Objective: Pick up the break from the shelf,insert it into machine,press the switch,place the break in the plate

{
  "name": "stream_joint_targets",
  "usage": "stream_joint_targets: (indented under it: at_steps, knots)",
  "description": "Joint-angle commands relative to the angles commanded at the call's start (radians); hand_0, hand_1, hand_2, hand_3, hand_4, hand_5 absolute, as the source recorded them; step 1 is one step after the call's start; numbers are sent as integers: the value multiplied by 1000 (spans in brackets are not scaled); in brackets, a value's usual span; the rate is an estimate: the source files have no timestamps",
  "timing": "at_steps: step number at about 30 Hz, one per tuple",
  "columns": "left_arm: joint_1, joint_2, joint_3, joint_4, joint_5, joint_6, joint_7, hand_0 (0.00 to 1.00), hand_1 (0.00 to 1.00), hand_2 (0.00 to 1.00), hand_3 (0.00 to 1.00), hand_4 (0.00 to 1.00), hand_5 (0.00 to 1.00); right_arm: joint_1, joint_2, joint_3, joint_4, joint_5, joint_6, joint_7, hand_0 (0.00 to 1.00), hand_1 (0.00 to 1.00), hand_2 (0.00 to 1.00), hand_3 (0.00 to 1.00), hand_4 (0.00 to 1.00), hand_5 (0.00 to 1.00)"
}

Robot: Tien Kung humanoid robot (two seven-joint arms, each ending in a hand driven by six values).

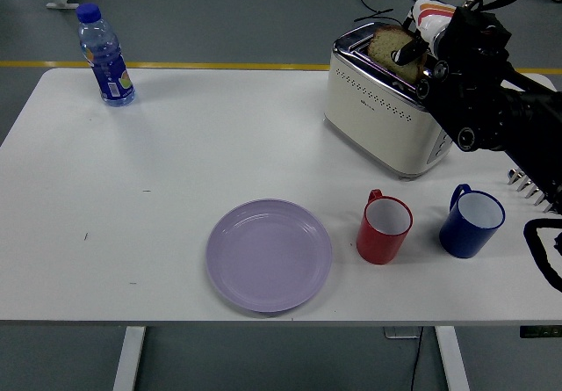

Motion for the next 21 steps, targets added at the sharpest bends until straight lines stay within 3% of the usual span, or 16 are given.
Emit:
stream_joint_targets:
  at_steps: [1,2,19,20,21]
  knots:
    - [0,0,0,0,0,0,0,655,589,594,605,329,942,0,0,-1,0,1,0,0,440,501,529,660,741,175]
    - [0,0,0,0,-1,0,0,655,589,594,605,331,942,0,0,-5,-1,4,-1,1,363,439,478,620,720,159]
    - [-1,0,-1,0,-3,1,0,656,587,594,606,331,939,-6,0,-55,-4,94,-54,19,305,375,441,567,671,119]
    - [-1,0,-1,0,-3,1,0,656,587,594,605,333,943,-6,0,-56,-2,97,-54,20,266,356,432,517,529,2]
    - [-1,0,0,0,-5,1,0,656,587,594,605,333,943,-7,0,-56,3,104,-52,21,266,356,432,517,529,2]
